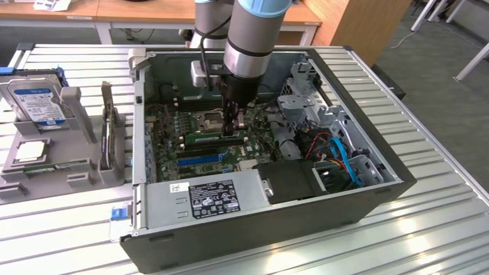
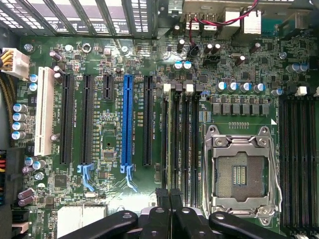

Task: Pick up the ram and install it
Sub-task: 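Insert the ram into the slot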

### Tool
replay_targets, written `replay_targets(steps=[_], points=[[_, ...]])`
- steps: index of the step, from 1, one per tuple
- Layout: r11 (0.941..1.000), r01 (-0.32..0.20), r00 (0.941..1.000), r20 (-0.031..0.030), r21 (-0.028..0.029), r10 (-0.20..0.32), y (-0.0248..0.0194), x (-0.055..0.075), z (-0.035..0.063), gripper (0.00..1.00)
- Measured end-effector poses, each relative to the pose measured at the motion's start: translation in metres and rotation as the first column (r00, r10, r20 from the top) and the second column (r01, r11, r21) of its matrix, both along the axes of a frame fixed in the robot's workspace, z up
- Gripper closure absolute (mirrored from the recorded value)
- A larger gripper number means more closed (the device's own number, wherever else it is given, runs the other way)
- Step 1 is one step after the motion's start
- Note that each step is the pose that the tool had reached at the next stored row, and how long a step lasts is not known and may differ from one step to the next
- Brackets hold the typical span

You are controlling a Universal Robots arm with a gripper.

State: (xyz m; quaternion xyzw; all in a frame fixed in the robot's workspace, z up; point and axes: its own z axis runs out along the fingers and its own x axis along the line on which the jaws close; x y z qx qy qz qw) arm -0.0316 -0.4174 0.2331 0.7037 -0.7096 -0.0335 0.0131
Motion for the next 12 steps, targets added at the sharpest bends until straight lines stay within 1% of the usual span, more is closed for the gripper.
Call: replay_targets(steps=[4, 5, 6, 12], points=[[1.0, 0.0, 1.0, 0.0003, 0.0007, 0.0, 0.0, 0.0, 0.0, 0.89], [1.0, 0.0, 1.0, 0.0023, 0.0035, 0.0, 0.0, 0.0, 0.0, 0.89], [1.0, 0.0, 1.0, 0.0028, 0.0047, 0.0, -0.0004, -0.0001, 0.0, 0.89], [1.0, 0.0, 1.0, 0.0028, 0.0038, 0.0, -0.0004, 0.0, 0.0017, 0.89]])
